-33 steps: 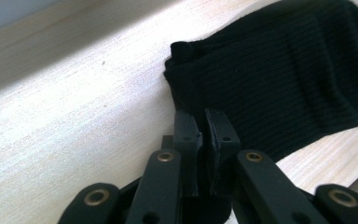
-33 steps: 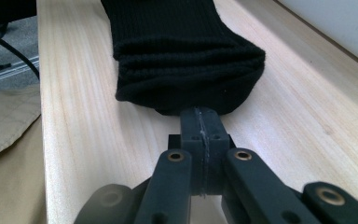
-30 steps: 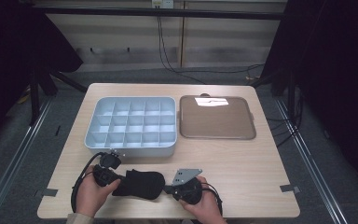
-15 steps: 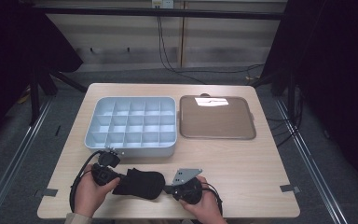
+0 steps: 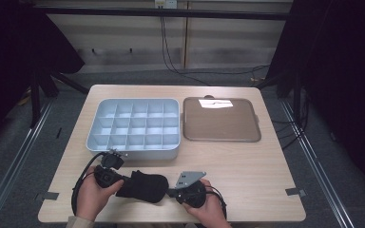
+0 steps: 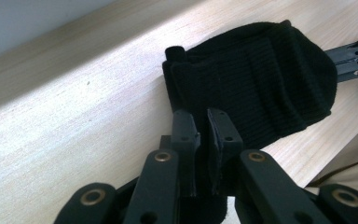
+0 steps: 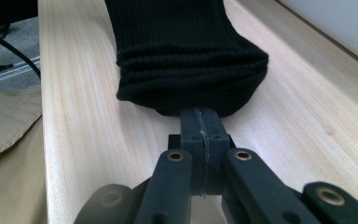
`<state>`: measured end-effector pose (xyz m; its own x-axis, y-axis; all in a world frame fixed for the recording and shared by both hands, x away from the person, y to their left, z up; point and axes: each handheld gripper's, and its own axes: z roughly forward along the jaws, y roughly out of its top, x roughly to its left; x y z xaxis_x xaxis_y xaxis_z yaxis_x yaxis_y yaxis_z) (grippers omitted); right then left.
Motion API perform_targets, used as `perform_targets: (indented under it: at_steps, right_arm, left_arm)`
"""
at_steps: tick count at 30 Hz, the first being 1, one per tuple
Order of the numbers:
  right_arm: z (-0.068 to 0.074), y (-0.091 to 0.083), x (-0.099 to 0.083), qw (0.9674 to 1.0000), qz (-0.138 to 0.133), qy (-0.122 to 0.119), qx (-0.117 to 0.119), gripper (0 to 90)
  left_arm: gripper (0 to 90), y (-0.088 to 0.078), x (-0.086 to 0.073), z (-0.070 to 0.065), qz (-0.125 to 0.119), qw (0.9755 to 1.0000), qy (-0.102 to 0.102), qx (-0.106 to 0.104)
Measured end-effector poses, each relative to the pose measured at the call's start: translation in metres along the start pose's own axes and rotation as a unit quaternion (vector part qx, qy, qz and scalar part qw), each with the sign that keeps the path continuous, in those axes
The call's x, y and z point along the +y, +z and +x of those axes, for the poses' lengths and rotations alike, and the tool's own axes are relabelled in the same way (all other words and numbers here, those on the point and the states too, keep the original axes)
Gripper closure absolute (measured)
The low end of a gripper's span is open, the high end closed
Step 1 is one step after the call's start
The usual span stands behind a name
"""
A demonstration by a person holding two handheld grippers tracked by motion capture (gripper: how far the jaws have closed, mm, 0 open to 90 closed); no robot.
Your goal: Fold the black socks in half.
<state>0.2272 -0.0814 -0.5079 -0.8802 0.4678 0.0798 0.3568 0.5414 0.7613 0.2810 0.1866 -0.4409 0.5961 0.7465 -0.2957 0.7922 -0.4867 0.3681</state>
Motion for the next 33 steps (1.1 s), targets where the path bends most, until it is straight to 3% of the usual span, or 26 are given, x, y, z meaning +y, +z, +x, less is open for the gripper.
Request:
perform_targets:
  at_steps: [33]
  right_arm:
    - [0.001,0.001,0.001,1.0000,0.001,-0.001,-0.001,90.0]
  left_arm:
    - [82.1,-0.002,0.013,-0.014,0.006,0.9998,0.015,-0.006]
